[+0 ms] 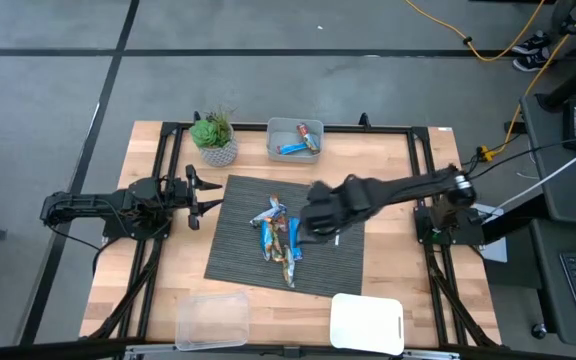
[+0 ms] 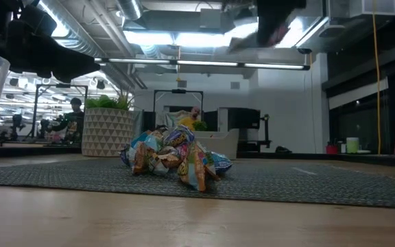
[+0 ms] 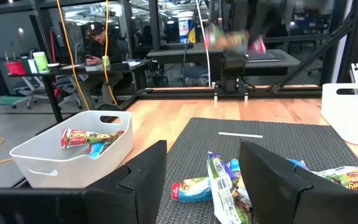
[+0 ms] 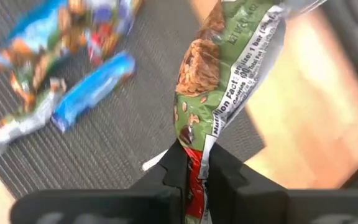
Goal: Pick and place Granola Bars by type
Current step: Put the red granola bar into the gray bin
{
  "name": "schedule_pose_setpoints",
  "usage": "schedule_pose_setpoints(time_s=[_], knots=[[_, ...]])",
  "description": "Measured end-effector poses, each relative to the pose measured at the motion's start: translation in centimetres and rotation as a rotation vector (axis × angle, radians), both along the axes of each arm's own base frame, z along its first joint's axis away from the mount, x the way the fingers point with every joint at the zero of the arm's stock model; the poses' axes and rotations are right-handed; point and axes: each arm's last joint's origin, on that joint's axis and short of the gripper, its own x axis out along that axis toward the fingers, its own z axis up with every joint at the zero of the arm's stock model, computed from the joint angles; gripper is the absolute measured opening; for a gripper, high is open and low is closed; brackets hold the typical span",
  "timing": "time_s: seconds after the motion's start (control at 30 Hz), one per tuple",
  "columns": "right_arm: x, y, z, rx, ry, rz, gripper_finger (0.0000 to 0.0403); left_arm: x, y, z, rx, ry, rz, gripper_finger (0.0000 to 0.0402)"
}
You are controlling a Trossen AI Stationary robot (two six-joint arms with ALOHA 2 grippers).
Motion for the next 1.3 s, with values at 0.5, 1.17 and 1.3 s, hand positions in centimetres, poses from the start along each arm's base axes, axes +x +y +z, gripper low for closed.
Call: schedule_pose_setpoints(time_s=[0.5, 1.17, 1.3], knots=[[-8.6, -3.8, 9.0, -0.169, -0.294, -0.022, 0.004, 0.0, 0.0, 0.0, 0.0, 0.0, 0.0, 0.0191], [-5.5, -14.5, 9.5, -0.155, -0.334, 0.283, 0.004, 0.0, 0.0, 0.0, 0.0, 0.0, 0.0, 0.0191], [-5.3, -16.3, 9.7, -0.145, -0.386, 0.327, 0.0036, 0.0, 0.0, 0.0, 0.0, 0.0, 0.0, 0.0189]])
